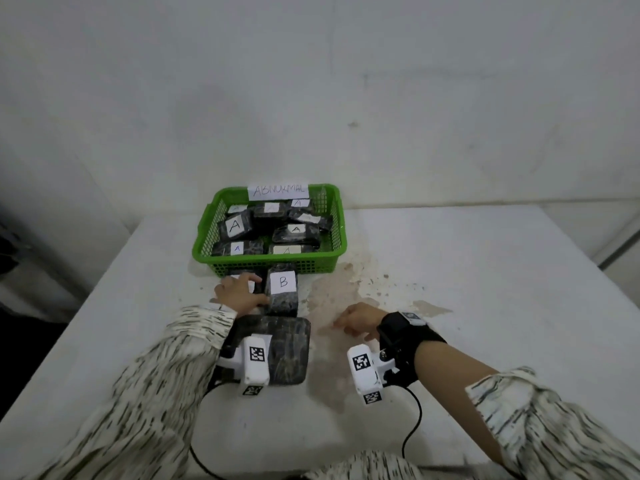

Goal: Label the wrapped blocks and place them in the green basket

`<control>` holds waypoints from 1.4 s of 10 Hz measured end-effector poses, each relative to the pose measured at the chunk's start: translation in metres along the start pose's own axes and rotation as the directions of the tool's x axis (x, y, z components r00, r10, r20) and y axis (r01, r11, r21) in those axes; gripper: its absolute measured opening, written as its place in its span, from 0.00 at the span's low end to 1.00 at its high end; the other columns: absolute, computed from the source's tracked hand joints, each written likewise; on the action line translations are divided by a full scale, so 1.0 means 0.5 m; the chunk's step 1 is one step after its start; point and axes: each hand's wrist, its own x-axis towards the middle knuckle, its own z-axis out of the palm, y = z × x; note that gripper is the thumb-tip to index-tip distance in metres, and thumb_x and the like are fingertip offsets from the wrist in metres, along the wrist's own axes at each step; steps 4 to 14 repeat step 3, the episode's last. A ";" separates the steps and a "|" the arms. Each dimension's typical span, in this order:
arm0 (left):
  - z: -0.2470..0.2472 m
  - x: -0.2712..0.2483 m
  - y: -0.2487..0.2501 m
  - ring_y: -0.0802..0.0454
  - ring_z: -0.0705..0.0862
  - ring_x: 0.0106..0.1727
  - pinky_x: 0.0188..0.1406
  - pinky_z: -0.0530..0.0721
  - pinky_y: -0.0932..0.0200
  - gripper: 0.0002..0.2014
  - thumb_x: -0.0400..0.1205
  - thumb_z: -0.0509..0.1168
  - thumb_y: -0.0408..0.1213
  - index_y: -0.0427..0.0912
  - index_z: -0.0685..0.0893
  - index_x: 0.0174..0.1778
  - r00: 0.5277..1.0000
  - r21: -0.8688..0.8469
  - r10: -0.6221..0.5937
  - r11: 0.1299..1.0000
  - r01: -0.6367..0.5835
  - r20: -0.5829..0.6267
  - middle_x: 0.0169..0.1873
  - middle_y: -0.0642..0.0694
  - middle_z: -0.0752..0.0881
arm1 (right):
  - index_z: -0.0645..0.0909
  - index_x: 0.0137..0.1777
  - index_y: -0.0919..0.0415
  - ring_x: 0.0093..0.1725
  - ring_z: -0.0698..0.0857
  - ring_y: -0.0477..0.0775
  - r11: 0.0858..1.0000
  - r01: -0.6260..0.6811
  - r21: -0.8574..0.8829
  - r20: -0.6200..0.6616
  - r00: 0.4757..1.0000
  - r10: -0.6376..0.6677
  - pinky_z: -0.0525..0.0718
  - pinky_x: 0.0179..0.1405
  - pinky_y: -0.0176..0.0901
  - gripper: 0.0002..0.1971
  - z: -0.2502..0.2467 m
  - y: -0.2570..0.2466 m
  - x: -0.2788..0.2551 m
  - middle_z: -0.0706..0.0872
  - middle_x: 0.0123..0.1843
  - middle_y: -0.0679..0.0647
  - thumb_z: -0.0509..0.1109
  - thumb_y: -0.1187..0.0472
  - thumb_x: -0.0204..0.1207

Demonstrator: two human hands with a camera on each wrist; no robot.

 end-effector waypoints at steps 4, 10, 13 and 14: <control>0.107 -0.042 0.099 0.42 0.64 0.74 0.72 0.65 0.50 0.23 0.81 0.60 0.52 0.56 0.68 0.72 0.959 0.196 0.285 0.940 -0.281 0.008 0.71 0.43 0.64 | 0.80 0.67 0.66 0.69 0.79 0.55 0.985 0.140 -0.101 0.032 0.990 -0.137 0.74 0.67 0.32 0.16 -0.026 0.084 -0.034 0.82 0.69 0.58 0.64 0.60 0.83; 0.107 -0.042 0.099 0.42 0.64 0.74 0.72 0.65 0.50 0.23 0.81 0.60 0.52 0.56 0.68 0.72 0.959 0.196 0.285 0.940 -0.281 0.008 0.71 0.43 0.64 | 0.80 0.67 0.66 0.69 0.79 0.55 0.985 0.140 -0.101 0.032 0.990 -0.137 0.74 0.67 0.32 0.16 -0.026 0.084 -0.034 0.82 0.69 0.58 0.64 0.60 0.83; 0.107 -0.042 0.099 0.42 0.64 0.74 0.72 0.65 0.50 0.23 0.81 0.60 0.52 0.56 0.68 0.72 0.959 0.196 0.285 0.940 -0.281 0.008 0.71 0.43 0.64 | 0.80 0.67 0.66 0.69 0.79 0.55 0.985 0.140 -0.101 0.032 0.990 -0.137 0.74 0.67 0.32 0.16 -0.026 0.084 -0.034 0.82 0.69 0.58 0.64 0.60 0.83; 0.107 -0.042 0.099 0.42 0.64 0.74 0.72 0.65 0.50 0.23 0.81 0.60 0.52 0.56 0.68 0.72 0.959 0.196 0.285 0.940 -0.281 0.008 0.71 0.43 0.64 | 0.80 0.67 0.66 0.69 0.79 0.55 0.985 0.140 -0.101 0.032 0.990 -0.137 0.74 0.67 0.32 0.16 -0.026 0.084 -0.034 0.82 0.69 0.58 0.64 0.60 0.83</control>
